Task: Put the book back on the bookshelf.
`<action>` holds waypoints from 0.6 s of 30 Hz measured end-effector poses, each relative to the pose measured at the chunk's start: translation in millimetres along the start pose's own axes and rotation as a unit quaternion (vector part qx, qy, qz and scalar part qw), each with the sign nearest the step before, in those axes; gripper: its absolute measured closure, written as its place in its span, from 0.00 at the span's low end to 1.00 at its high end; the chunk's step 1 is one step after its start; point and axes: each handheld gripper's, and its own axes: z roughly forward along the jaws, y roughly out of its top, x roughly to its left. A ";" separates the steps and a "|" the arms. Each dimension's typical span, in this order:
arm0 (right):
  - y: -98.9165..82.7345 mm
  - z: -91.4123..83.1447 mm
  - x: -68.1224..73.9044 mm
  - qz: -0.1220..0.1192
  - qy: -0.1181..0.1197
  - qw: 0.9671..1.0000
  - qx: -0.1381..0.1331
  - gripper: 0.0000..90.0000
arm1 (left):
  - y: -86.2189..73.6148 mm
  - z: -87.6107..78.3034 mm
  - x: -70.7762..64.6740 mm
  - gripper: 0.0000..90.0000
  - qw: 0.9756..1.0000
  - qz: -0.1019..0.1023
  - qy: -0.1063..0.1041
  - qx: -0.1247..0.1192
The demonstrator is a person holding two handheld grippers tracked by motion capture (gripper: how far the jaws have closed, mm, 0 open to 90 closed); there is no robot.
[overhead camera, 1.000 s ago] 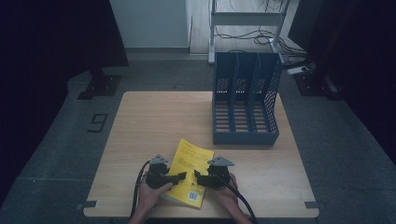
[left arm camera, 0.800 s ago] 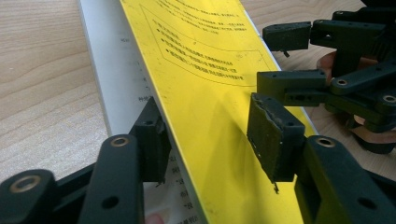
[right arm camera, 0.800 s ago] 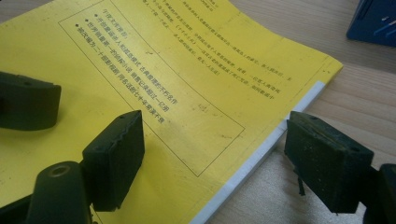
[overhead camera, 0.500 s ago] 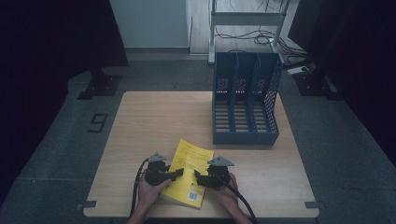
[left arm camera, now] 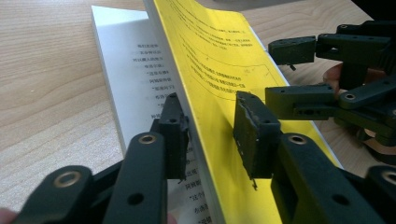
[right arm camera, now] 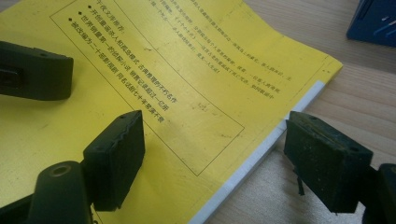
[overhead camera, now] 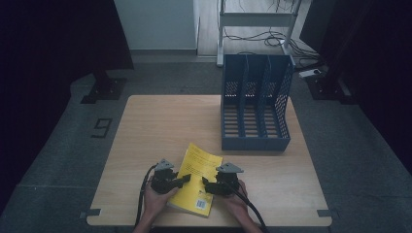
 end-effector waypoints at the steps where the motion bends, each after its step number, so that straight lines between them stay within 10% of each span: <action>1: 0.1 0.0 -0.2 0.000 0.001 1.000 0.000 0.22 | 0.0 -0.6 0.1 0.77 1.000 -0.002 -0.001 -0.003; 18: 0.4 -0.5 -3.1 0.000 0.011 1.000 0.000 0.22 | 0.4 -6.1 -11.3 0.87 0.999 0.033 0.002 -0.031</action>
